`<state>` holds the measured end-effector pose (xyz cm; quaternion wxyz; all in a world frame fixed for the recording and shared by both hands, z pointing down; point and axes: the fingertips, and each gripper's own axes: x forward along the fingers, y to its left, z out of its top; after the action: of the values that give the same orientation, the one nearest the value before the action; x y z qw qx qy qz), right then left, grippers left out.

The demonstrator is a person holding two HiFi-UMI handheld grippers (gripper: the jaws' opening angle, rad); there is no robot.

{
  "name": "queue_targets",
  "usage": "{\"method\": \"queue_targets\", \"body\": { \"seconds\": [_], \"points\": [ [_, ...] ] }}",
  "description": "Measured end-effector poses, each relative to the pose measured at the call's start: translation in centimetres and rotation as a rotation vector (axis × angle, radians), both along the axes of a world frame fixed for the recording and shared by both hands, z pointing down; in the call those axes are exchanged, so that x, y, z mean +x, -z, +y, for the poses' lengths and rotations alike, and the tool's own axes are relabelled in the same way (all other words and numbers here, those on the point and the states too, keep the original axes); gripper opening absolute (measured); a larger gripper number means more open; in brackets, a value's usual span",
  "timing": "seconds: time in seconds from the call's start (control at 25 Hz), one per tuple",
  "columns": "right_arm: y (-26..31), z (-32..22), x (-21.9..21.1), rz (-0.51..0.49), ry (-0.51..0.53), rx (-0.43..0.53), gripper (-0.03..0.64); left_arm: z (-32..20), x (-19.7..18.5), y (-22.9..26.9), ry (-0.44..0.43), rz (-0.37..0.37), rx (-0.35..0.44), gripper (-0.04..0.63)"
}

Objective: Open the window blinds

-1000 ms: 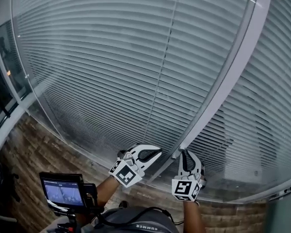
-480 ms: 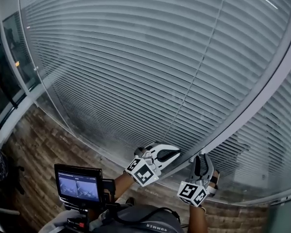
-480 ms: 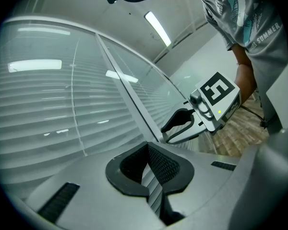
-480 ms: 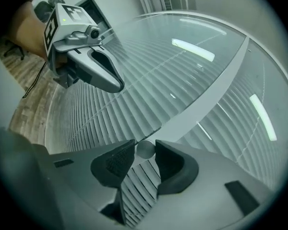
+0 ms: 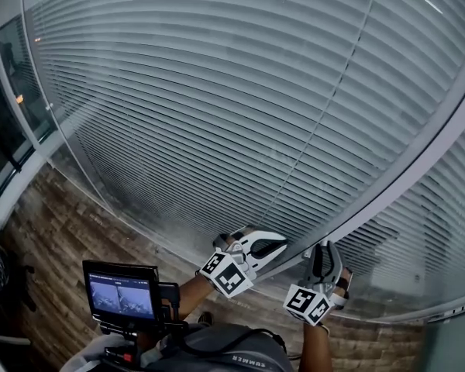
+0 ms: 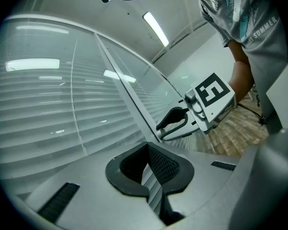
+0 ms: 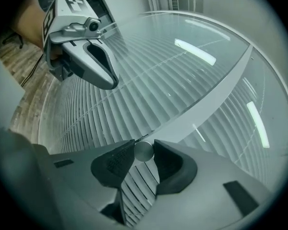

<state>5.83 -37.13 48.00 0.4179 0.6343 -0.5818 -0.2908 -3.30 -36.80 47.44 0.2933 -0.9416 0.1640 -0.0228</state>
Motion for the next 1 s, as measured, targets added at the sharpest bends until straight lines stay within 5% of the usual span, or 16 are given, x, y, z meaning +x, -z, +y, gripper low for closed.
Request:
{"method": "queue_targets", "body": {
  "seconds": [0.16, 0.4, 0.64, 0.88, 0.92, 1.0],
  "points": [
    [0.3, -0.3, -0.4, -0.104, 0.004, 0.016, 0.091, -0.4, -0.7, -0.3, 0.000, -0.006, -0.003, 0.003],
    [0.6, -0.1, 0.3, -0.433, 0.010, 0.081, 0.092, -0.3, -0.7, 0.1, 0.005, -0.012, -0.008, 0.003],
    [1.1, 0.0, 1.8, -0.964, -0.003, 0.155, 0.094, -0.4, -0.5, 0.1, -0.001, -0.019, 0.005, 0.003],
    [0.9, 0.2, 3.1, -1.665, -0.002, 0.210, 0.094, -0.2, -0.5, 0.1, -0.006, -0.006, -0.019, 0.003],
    [0.9, 0.2, 3.1, -1.714, 0.001, 0.210, 0.094, -0.1, -0.6, 0.0, -0.010, -0.001, -0.018, 0.003],
    [0.9, 0.2, 2.8, -1.660, 0.015, 0.190, 0.094, 0.0, -0.7, -0.4, -0.018, 0.006, -0.016, 0.003]
  ]
}}
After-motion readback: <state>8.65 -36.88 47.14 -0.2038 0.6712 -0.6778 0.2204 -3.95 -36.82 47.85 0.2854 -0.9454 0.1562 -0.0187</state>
